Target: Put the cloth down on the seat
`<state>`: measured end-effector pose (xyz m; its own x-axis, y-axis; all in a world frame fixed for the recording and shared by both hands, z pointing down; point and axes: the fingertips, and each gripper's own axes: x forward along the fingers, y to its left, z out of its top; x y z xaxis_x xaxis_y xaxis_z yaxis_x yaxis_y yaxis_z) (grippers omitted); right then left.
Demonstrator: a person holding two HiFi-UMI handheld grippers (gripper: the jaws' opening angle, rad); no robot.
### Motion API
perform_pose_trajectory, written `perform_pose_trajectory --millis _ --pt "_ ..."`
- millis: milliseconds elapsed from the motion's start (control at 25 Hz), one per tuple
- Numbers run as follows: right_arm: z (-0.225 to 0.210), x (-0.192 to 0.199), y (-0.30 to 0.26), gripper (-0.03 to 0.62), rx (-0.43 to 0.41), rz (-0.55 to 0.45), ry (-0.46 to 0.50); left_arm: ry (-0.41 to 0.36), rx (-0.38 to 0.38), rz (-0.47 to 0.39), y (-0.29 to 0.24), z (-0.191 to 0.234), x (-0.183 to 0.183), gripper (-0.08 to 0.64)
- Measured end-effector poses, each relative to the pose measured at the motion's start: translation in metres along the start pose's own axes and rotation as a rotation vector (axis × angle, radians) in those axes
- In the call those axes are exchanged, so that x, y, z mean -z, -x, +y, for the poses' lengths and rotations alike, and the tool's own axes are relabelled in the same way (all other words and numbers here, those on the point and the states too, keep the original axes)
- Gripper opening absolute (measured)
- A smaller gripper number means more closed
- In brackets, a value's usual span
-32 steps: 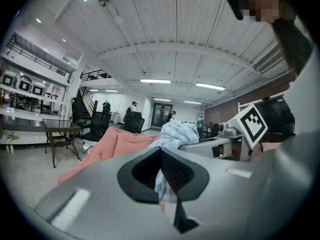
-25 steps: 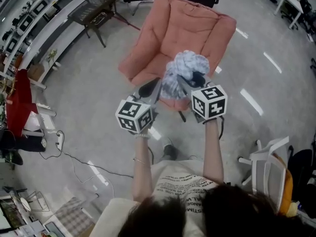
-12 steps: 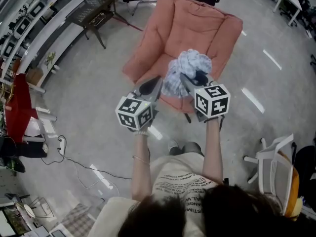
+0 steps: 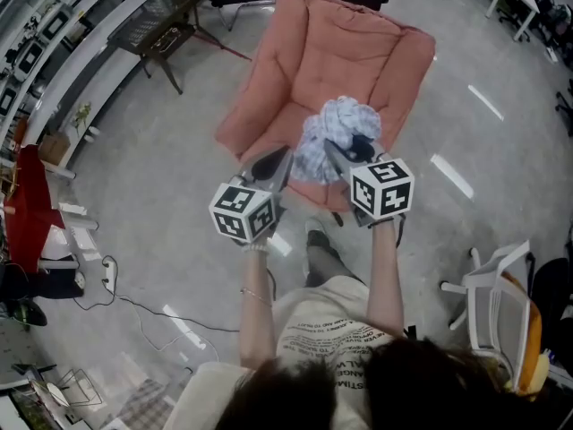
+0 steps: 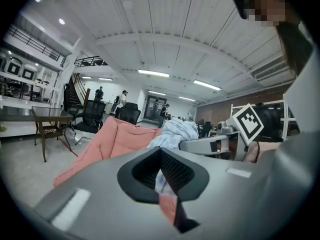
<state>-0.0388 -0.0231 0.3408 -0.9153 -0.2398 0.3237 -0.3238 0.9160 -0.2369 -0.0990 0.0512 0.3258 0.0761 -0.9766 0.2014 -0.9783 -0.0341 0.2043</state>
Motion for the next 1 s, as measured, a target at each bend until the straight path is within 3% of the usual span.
perform_pose_trajectory --millis 520,1000 --pt "-0.066 -0.018 -0.086 0.164 0.040 0.061 -0.044 0.054 0.027 0.035 -0.082 0.080 -0.011 -0.002" --pt "-0.112 0.000 -0.152 0.164 0.019 0.181 -0.124 0.122 0.048 0.110 -0.153 0.133 0.003 -0.002"
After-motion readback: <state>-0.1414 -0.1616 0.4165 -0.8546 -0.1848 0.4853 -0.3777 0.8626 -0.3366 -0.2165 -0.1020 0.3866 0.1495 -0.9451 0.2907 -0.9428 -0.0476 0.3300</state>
